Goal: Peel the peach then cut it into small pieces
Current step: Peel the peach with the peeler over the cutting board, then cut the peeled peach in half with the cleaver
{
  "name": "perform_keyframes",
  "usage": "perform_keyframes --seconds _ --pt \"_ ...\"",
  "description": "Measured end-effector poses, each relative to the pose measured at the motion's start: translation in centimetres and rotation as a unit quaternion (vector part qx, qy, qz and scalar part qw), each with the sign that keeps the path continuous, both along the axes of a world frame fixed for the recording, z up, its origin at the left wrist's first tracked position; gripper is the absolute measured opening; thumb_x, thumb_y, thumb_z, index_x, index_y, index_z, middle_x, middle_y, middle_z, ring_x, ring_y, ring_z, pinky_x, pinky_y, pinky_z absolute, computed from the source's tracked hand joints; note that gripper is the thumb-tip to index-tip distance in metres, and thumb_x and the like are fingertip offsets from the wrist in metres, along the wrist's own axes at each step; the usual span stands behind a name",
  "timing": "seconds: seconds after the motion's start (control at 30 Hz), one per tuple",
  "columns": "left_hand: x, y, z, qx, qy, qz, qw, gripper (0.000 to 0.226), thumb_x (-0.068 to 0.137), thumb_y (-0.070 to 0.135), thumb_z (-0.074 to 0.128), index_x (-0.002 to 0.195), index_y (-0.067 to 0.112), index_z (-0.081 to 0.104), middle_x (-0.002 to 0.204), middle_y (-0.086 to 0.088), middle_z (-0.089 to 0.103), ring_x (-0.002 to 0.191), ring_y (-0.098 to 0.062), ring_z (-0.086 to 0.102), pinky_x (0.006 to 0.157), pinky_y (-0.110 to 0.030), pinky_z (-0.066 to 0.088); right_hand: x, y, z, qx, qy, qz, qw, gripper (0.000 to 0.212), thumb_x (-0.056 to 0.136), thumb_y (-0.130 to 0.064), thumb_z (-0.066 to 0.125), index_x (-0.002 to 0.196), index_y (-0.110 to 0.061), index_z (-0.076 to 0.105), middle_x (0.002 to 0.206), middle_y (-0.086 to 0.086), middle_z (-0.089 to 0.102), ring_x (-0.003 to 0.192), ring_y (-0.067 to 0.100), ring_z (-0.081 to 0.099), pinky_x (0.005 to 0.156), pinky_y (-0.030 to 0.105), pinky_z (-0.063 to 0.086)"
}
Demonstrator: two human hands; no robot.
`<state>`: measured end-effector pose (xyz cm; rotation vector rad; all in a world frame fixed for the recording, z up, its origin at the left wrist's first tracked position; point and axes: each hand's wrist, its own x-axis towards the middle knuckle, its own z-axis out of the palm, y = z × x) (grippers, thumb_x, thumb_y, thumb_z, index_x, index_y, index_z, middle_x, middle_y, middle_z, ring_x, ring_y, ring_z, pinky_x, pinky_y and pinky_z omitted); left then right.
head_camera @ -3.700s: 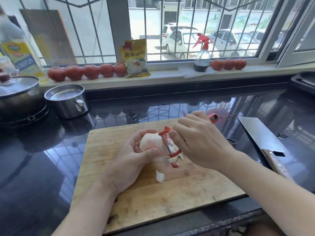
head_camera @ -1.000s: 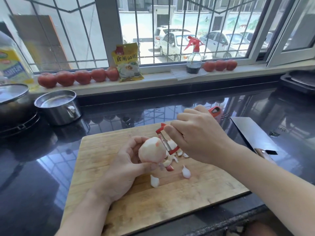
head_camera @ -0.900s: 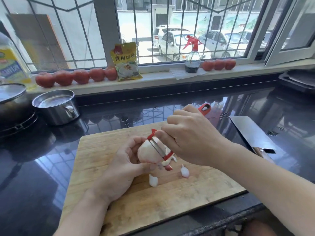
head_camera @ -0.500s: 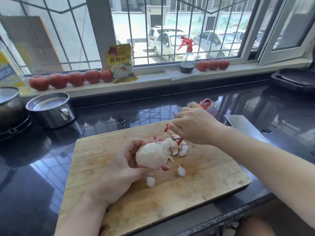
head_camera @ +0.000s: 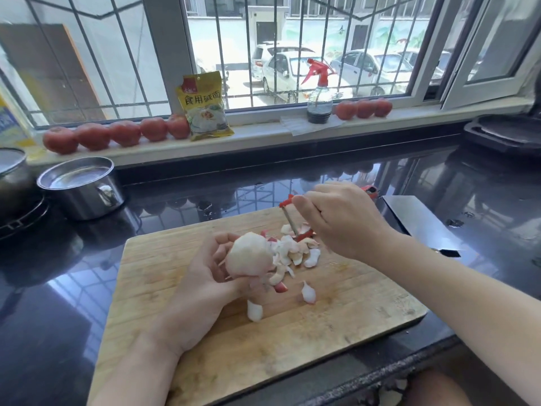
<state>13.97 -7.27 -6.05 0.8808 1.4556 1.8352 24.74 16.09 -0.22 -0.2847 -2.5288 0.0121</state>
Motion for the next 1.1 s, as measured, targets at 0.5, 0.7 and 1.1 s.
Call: perform_keyframes --seconds 0.5,0.7,1.1 --pt "-2.0 -0.7 1.3 0.143 -0.291 0.082 0.943 0.038 0.096 0.037 0.037 0.095 0.011 0.065 0.08 -0.013 0.054 0.06 -0.022 0.042 0.057 -0.031 0.036 1.0 3.9 1.0 -0.364 -0.268 -0.208 0.867 0.025 0.102 -0.033 0.051 0.113 -0.014 0.063 0.097 0.006 0.065 0.082 0.023 0.061 0.067 0.032 0.043" --pt "-2.2 -0.9 1.5 0.125 -0.373 0.084 0.916 0.047 0.096 0.043 0.034 0.072 0.013 0.062 0.069 -0.005 0.041 0.047 -0.014 0.03 0.04 -0.023 0.03 -5.0 5.4 -1.2 -0.187 -0.203 -0.127 0.953 0.015 0.099 -0.024 0.061 0.094 -0.011 0.063 0.1 0.007 0.053 0.076 0.022 0.055 0.07 0.034 0.047" --pt "-3.2 -0.6 0.9 0.074 -0.41 0.046 0.908 0.059 0.103 0.06 0.036 0.105 0.01 0.067 0.073 -0.009 0.052 0.048 -0.016 0.044 0.046 -0.025 0.036 -18.1 5.0 -3.9 -0.09 -0.338 -0.066 0.935 0.03 0.1 -0.018 0.054 0.126 -0.022 0.068 0.116 0.006 0.063 0.104 0.03 0.058 0.093 0.044 0.053"
